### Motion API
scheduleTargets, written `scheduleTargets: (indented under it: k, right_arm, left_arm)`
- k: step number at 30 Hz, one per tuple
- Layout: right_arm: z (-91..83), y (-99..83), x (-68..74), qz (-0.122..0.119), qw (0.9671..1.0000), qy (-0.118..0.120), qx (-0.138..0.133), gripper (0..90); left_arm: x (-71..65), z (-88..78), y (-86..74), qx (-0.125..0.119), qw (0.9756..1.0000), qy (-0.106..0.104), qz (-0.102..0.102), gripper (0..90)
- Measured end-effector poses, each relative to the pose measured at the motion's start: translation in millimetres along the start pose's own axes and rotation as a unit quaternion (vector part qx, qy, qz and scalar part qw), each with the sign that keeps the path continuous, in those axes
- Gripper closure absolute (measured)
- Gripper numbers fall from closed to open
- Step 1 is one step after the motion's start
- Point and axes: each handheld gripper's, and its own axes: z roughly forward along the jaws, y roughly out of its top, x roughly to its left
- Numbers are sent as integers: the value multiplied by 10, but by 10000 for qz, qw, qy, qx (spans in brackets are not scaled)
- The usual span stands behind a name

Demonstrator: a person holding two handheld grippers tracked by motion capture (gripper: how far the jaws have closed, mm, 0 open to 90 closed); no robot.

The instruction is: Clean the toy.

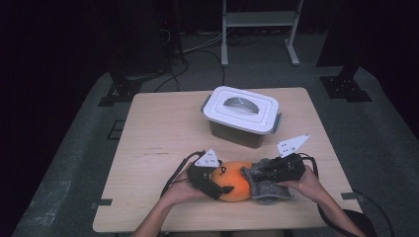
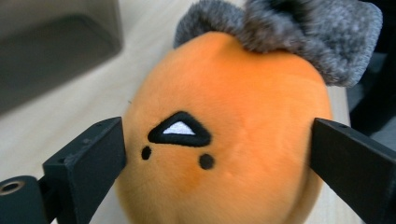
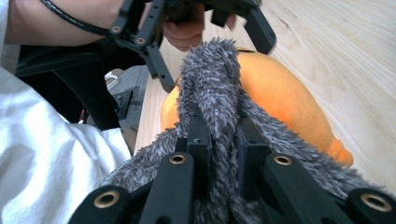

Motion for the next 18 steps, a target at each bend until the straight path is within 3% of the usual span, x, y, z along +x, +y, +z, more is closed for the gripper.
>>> scheduleTargets:
  k: [1, 2, 3, 5, 7, 12, 14, 18]
  right_arm:
    - [-12, -9, -1, -7, 10000, -10, -5, 782]
    - [-25, -16, -2, 9, 10000, -25, -14, 782]
    - [-39, -23, -3, 17, 10000, -44, -18, 783]
    - [-72, -36, 1, 25, 9999, -56, -83, 783]
    - [-140, -41, 12, 69, 9998, -113, -179, 784]
    - [-409, -38, 46, 75, 9983, -424, -383, 784]
    - [-514, -37, 60, 88, 9976, -571, -385, 784]
    - [-755, -65, 107, 74, 9946, -1029, -146, 784]
  left_arm:
    - [4, 20, -12, 5, 10000, -71, -50, 51]
    - [-15, 30, -23, 16, 10000, -19, 36, 113]
    - [-45, 25, -25, 36, 9997, 119, 193, 194]
    - [-75, -11, -13, 11, 9992, 242, 316, 318]
    - [-92, -65, 1, -2, 9984, 391, 402, 379]
    - [-116, -183, -24, 12, 9949, 787, 637, 386]
    - [-118, -239, -38, 80, 9910, 1066, 803, 381]
    - [-116, -324, -70, 139, 9884, 1237, 866, 367]
